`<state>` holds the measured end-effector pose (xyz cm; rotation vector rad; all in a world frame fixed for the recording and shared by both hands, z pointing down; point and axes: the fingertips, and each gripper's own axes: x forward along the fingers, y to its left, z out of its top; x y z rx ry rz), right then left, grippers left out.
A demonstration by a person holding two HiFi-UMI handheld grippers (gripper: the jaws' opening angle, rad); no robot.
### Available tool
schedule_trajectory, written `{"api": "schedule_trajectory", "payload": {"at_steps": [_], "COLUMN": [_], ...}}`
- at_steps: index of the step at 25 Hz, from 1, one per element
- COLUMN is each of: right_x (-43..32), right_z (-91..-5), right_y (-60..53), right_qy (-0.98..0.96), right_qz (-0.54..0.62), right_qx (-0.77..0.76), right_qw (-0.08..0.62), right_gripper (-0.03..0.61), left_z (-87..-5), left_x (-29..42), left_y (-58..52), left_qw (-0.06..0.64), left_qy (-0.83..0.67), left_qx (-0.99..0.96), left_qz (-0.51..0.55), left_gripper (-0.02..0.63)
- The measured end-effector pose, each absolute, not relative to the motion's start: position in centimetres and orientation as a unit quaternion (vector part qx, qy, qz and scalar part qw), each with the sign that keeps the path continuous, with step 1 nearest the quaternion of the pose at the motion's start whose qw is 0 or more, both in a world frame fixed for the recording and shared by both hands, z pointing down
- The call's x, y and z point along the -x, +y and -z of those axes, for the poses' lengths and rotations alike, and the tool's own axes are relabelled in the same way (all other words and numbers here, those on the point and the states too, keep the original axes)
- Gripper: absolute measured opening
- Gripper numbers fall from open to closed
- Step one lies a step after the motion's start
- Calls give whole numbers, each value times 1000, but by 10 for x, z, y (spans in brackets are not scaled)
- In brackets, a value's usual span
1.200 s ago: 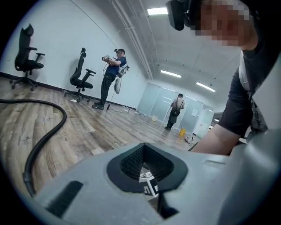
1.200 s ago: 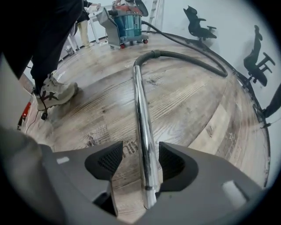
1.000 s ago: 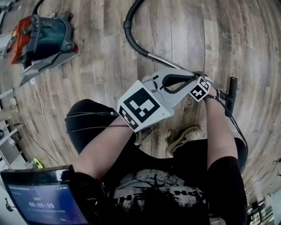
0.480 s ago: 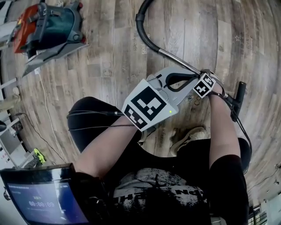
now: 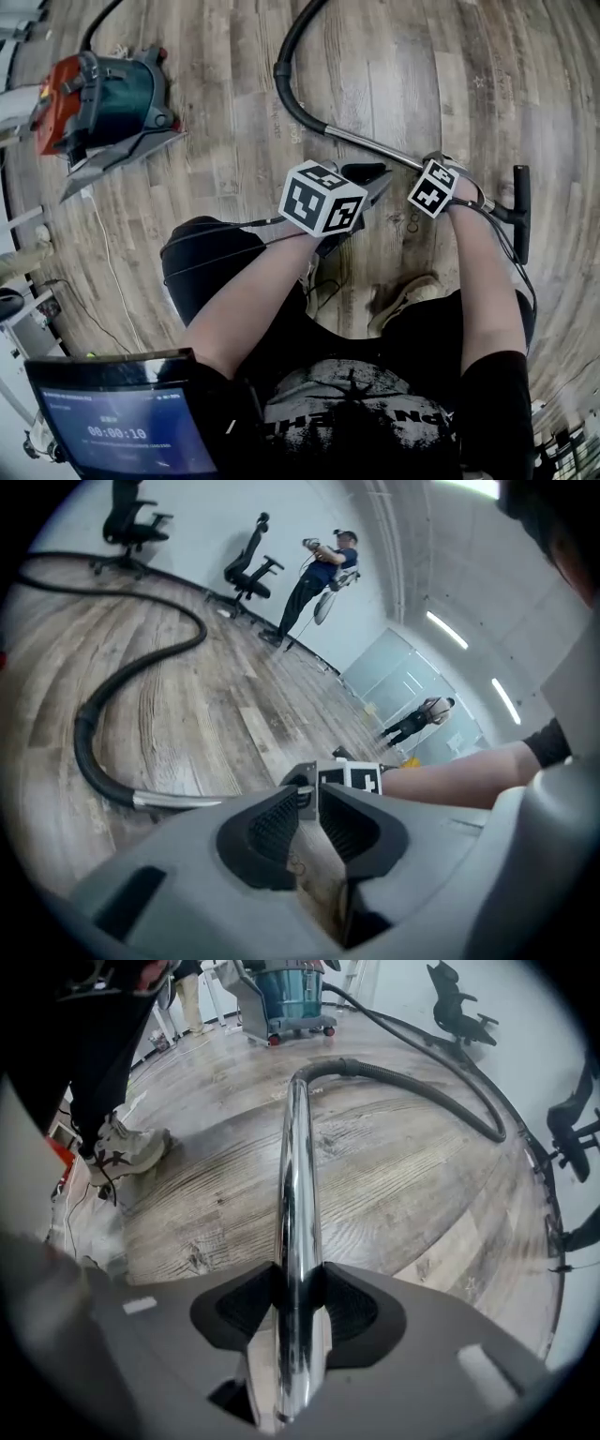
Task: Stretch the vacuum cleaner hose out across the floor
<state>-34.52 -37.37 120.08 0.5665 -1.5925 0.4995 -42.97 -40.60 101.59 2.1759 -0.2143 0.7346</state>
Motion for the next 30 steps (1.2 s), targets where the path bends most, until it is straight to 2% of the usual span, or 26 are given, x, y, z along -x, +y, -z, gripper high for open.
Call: {"api": "schedule_trajectory", "payload": {"at_steps": [2, 4, 7, 10, 12, 18, 20, 22, 25, 30], "right_x": [345, 342, 335, 329, 329, 343, 353, 359, 355, 345], "right_z": [-1185, -1169, -1153, -1149, -1149, -1149, -1140, -1129, -1123, -1125], "right_y": [-381, -385, -381, -373, -370, -353, -350, -348, -349, -359], "right_qy": [-697, -696, -693, -695, -698, -713, -721, -728, -733, -740], "right_qz": [-215, -211, -211, -223, -232, -254, -259, -262, -261, -223], "right_qx": [-245, -241, -235, -239, -243, -254, -259, -265, -278, -303], "right_qw": [638, 643, 648, 640, 632, 602, 588, 576, 563, 558], "right_gripper": [166, 155, 155, 155, 155, 155, 155, 155, 155, 163], "left_z": [-1035, -1058, -1094, -1127, -1147, -1167, -1163, -1154, -1137, -1118], "left_x": [431, 437, 439, 433, 430, 413, 414, 416, 410, 400], "left_y": [-396, -392, -402, -419, -424, -452, -465, -472, -474, -479], "left_qw": [486, 559, 629, 686, 720, 736, 732, 728, 721, 697], "left_qy": [-78, -101, -168, -234, -263, -294, -307, -313, -297, -281], "left_qx": [-820, -771, -711, -661, -630, -605, -596, -593, -605, -645], "left_qz": [-292, -289, -265, -192, -126, 77, 116, 143, 164, 138], "left_gripper": [122, 155, 188, 217, 273, 306, 287, 152, 142, 144]}}
